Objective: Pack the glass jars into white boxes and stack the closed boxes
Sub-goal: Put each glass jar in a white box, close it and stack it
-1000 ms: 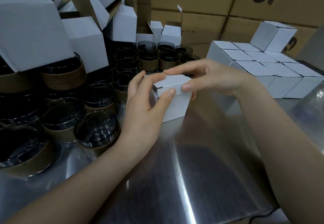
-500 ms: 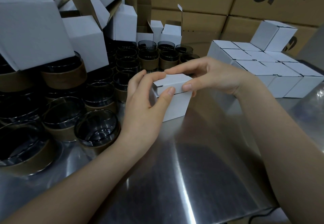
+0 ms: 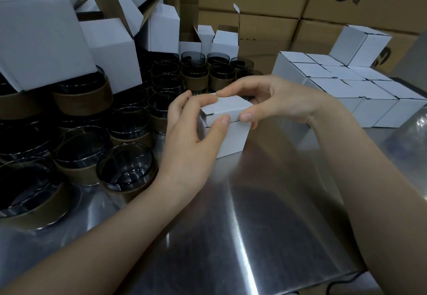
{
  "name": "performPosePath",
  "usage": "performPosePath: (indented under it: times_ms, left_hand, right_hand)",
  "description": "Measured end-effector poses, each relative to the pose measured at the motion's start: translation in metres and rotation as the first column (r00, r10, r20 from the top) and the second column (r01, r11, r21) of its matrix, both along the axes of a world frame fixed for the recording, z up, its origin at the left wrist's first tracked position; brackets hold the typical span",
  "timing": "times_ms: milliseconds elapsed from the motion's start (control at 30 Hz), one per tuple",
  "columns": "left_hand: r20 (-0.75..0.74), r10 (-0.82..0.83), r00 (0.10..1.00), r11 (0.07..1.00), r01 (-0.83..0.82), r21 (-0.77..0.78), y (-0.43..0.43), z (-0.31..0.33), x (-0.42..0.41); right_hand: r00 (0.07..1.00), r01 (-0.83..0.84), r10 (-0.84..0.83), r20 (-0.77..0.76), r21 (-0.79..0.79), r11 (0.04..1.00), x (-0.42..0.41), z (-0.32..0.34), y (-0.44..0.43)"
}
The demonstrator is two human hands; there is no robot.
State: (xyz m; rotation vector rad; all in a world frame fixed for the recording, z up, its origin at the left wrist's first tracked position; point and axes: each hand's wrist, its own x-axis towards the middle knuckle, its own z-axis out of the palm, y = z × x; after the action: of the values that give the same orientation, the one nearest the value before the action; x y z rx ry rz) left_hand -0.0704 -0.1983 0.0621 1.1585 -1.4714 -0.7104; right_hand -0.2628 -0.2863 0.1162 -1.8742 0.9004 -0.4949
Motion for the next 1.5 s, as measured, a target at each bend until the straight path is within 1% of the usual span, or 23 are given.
performPosePath:
  times_ms: [233,433,900,1033,1367,1500]
  left_hand:
    - [-0.014,-0.012,1.000,1.000,0.012,-0.004,-0.0015,-0.0007,0.0010]
    - [0.000,-0.012,1.000,1.000,0.012,-0.019,-0.0031,-0.0029,0.0008]
    - [-0.004,-0.045,0.999,0.999,0.045,0.019,-0.0045,-0.0034,0.0010]
    - [-0.027,-0.051,0.998,0.998,0.052,0.035,-0.0052,-0.0020,-0.0006]
    - [-0.142,-0.050,0.989,0.994,0.064,0.094,-0.0086,0.0011,-0.0042]
    - [-0.152,-0.051,0.987,0.994,0.065,0.091,-0.0089,0.0016,-0.0043]
  right_hand:
    - [1.000,-0.010,0.011,-0.026,0.031,0.999,-0.0007,0.0008,0.0008]
    - [1.000,0.021,-0.022,0.015,0.060,0.998,0.0013,-0.0005,0.0012]
    - [1.000,-0.022,0.022,0.002,0.090,0.996,0.0052,-0.0028,0.0015]
    - [1.000,-0.027,0.028,-0.009,0.090,0.996,0.0057,-0.0019,0.0020]
    - [0.999,-0.029,0.032,-0.030,0.090,0.996,0.0067,-0.0014,0.0011]
    - [0.998,-0.006,0.009,-0.066,0.050,0.999,0.0088,-0.0008,0.0035]
